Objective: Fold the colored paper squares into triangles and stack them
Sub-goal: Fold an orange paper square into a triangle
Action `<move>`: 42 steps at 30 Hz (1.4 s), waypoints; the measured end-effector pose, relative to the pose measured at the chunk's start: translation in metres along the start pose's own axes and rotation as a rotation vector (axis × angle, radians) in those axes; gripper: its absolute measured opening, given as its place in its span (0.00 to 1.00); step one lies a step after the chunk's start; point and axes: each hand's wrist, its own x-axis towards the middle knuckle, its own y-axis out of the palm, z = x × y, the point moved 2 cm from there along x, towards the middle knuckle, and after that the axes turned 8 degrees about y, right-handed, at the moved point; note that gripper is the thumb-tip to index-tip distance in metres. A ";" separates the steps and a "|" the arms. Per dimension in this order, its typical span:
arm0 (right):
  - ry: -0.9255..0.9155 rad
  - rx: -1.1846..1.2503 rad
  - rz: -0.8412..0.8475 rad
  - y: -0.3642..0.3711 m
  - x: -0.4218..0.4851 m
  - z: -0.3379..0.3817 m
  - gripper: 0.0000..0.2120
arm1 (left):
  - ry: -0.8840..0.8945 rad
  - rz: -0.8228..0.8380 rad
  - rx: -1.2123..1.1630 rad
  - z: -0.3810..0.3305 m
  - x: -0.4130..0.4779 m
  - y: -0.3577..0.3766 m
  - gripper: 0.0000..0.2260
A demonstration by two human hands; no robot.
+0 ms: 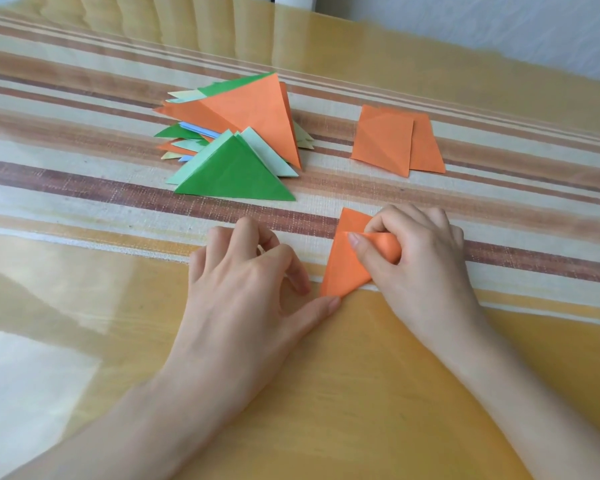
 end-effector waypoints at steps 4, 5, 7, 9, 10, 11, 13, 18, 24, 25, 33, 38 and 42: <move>-0.041 -0.066 -0.033 0.001 -0.001 0.003 0.09 | 0.014 0.003 -0.006 0.000 -0.001 -0.001 0.16; -0.047 -0.077 -0.035 0.001 -0.001 0.003 0.09 | 0.018 0.008 -0.007 0.000 0.000 -0.002 0.16; -0.058 -0.091 -0.040 0.002 -0.001 0.002 0.09 | 0.016 0.019 -0.015 0.001 0.000 -0.002 0.16; -0.067 -0.098 -0.045 0.002 -0.001 0.003 0.09 | -0.001 0.032 -0.035 0.001 0.001 -0.003 0.15; -0.070 -0.097 -0.046 0.003 -0.001 0.003 0.09 | -0.013 0.040 -0.048 0.002 0.001 -0.004 0.15; -0.071 -0.097 -0.046 0.003 -0.001 0.003 0.09 | -0.023 0.047 -0.061 0.002 0.002 -0.004 0.14; -0.074 -0.112 -0.051 0.003 -0.001 0.004 0.08 | -0.033 0.059 -0.085 0.001 0.002 -0.006 0.14; -0.074 -0.173 -0.043 0.003 -0.001 0.005 0.09 | -0.049 0.095 -0.113 -0.001 0.004 -0.009 0.09; -0.037 -0.189 -0.033 0.004 0.000 0.006 0.09 | -0.071 0.120 -0.136 -0.002 0.006 -0.012 0.08; -0.034 -0.191 -0.032 0.004 0.000 0.007 0.09 | -0.070 0.123 -0.139 -0.002 0.006 -0.012 0.08; -0.032 -0.213 -0.046 0.006 0.000 0.007 0.09 | -0.053 0.123 -0.121 -0.002 0.005 -0.012 0.07; -0.037 -0.223 -0.049 0.007 -0.001 0.006 0.09 | -0.037 0.106 -0.105 0.000 0.005 -0.009 0.09; -0.043 -0.225 -0.054 0.008 0.000 0.005 0.09 | 0.087 0.116 -0.119 0.000 0.005 -0.007 0.12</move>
